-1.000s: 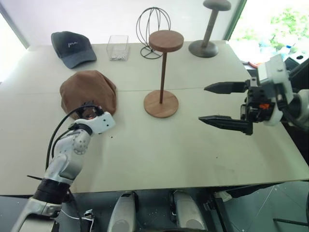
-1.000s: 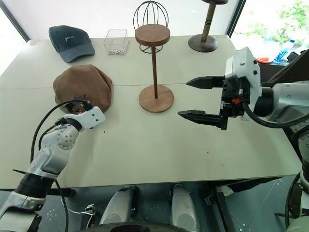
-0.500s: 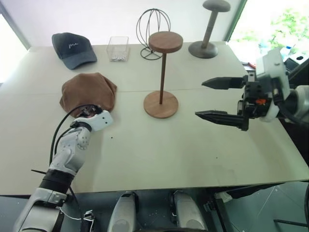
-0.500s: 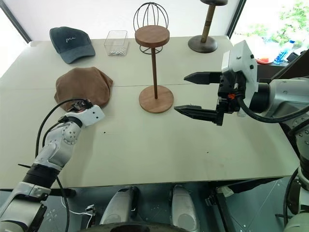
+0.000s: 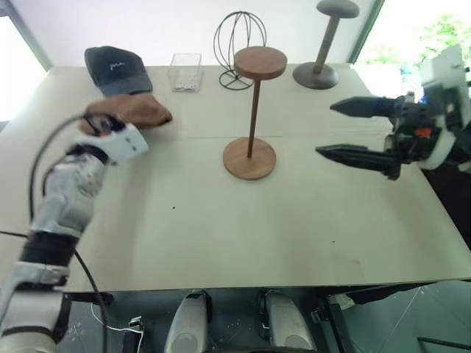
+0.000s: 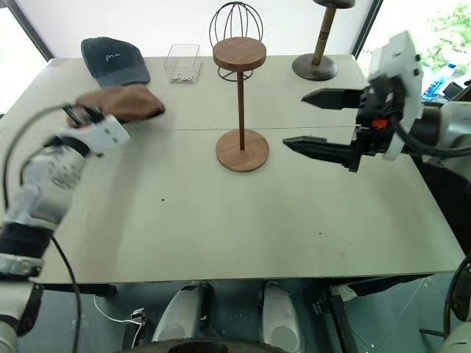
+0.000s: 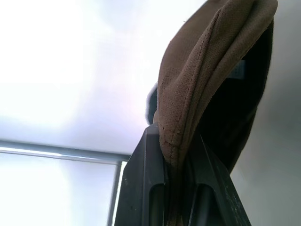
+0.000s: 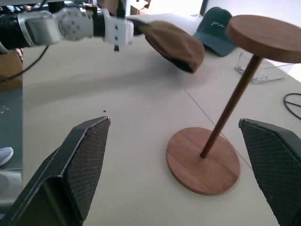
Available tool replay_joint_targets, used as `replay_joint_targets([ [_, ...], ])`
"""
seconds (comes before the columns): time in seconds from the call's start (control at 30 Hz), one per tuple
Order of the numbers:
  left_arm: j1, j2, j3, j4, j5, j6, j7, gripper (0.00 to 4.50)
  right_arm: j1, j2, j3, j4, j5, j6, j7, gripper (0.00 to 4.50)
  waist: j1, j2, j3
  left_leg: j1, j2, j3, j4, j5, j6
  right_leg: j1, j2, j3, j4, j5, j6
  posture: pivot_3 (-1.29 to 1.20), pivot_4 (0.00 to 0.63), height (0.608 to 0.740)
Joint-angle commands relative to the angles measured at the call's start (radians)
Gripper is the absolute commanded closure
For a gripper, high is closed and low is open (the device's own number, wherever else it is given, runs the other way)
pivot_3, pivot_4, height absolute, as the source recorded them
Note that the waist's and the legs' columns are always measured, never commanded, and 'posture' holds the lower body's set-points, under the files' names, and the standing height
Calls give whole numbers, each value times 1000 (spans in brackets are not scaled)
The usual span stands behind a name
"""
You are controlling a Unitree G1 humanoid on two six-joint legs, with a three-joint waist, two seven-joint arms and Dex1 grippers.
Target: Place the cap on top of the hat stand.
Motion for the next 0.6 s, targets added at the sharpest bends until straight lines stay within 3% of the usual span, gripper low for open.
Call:
replay_joint_targets([
  [0.03,-162,17,29,-36,-56,-108,-18,4457,-40,-32,-77,33,5,-13,-9,0,0,0,0,-1,0,0,0,0,0,0,0,0,-1,0,0,0,150,740],
  [0.27,-344,-51,8,-127,-219,-283,-133,4457,-44,-47,-141,51,32,4,-39,0,-7,1,0,-6,-1,1,0,-1,2,-2,0,0,-8,4,6,0,150,740],
  [0.43,-330,-115,8,-227,-298,-314,-204,4457,-7,-47,-176,34,35,3,-51,0,-6,1,0,-6,0,1,1,-1,2,-2,1,1,-7,5,8,0,150,740],
  [0.6,-273,-120,13,-304,-368,-327,-290,4457,13,-45,-190,29,34,-6,-52,0,-5,1,0,-5,0,1,1,-1,2,-1,1,1,-7,5,8,0,150,740],
])
